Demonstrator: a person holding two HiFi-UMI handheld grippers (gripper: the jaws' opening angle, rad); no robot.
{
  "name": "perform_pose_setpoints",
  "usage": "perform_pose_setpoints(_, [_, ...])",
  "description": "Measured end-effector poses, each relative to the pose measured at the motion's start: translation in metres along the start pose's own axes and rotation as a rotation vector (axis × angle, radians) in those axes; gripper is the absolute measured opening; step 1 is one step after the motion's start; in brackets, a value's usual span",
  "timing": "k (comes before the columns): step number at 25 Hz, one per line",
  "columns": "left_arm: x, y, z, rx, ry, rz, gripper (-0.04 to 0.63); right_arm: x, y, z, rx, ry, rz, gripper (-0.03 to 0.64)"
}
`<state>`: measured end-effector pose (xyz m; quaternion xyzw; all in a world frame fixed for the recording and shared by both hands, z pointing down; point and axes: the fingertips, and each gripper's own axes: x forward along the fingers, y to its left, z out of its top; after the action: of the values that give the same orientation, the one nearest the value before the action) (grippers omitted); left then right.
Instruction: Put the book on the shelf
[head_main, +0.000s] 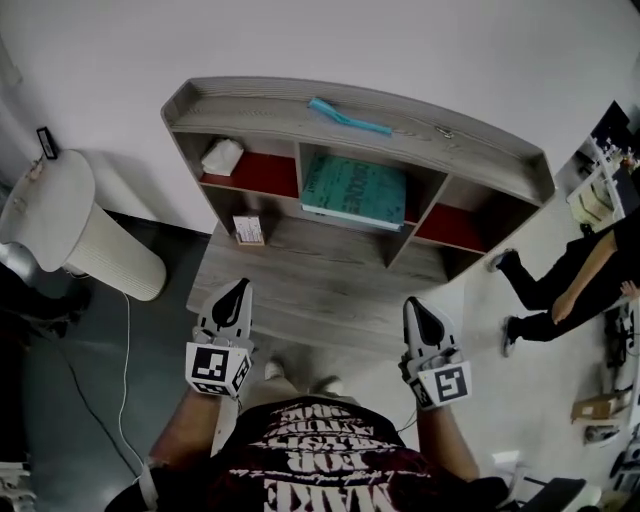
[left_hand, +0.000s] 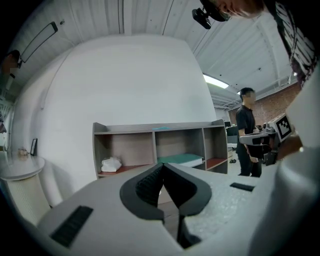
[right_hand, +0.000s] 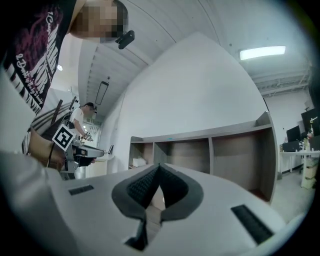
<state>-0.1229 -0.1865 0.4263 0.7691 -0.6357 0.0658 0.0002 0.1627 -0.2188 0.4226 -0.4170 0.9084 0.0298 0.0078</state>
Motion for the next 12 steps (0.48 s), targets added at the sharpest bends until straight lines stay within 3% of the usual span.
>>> perform_pose_setpoints(12, [0.022, 0.009, -0.016, 0.002, 0.041, -0.065, 0.005, 0.03, 0.012, -0.023, 0.038, 0.037, -0.026, 0.003])
